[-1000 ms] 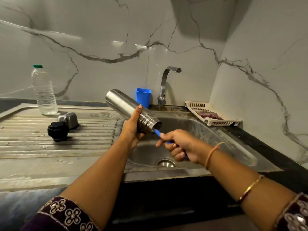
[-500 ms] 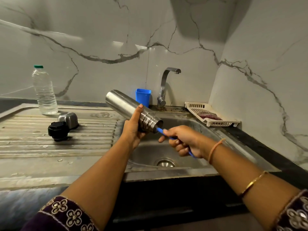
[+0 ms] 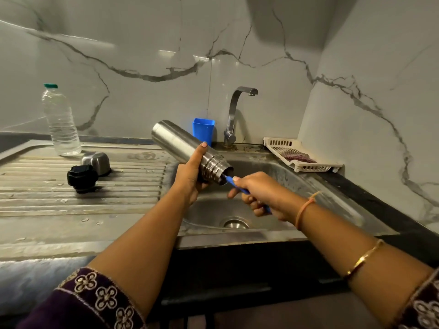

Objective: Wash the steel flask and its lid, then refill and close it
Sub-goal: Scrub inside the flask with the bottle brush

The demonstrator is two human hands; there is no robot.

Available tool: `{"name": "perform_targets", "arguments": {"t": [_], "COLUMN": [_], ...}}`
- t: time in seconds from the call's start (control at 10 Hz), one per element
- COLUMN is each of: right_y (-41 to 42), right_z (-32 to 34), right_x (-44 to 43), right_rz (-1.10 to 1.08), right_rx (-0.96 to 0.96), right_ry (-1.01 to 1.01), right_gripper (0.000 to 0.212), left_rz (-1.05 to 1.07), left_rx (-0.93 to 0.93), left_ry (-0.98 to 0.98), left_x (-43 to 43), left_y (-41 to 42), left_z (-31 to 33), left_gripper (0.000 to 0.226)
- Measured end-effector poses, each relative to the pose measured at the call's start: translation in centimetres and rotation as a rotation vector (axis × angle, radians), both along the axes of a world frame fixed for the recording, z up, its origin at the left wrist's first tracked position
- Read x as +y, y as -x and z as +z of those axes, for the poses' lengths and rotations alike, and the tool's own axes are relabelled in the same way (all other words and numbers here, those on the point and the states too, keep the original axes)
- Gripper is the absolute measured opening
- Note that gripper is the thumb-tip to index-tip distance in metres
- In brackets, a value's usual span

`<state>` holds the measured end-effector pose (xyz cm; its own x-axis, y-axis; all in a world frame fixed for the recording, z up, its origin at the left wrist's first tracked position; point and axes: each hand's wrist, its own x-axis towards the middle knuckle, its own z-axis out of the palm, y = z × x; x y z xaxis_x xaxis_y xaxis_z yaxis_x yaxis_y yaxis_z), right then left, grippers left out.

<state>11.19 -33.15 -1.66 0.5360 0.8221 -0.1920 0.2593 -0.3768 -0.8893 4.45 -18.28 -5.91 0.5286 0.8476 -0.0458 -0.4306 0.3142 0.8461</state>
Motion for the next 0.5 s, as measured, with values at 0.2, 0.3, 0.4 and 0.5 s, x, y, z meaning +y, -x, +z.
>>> {"name": "perform_targets", "arguments": {"t": [0.2, 0.3, 0.4, 0.5], "right_y": [0.0, -0.3, -0.7, -0.6], "right_z": [-2.8, -1.9, -0.2, 0.0], "right_x": [-0.7, 0.2, -0.4, -0.8], "right_rz": [0.031, 0.042, 0.062, 0.089], "right_rx": [-1.641, -0.613, 0.328, -0.375], "right_ry": [0.158, -0.021, -0.027, 0.087], "right_gripper": [0.026, 0.026, 0.03, 0.028], "left_rz": [-0.022, -0.036, -0.053, -0.034], "left_rx": [-0.026, -0.021, -0.044, -0.026], "left_ry": [0.056, 0.038, 0.036, 0.039], "left_x": [0.0, 0.1, -0.1, -0.4], "left_y": [-0.2, 0.0, 0.1, -0.1], "left_z": [0.0, 0.1, 0.2, 0.1], "left_gripper": [0.042, 0.056, 0.062, 0.066]}}
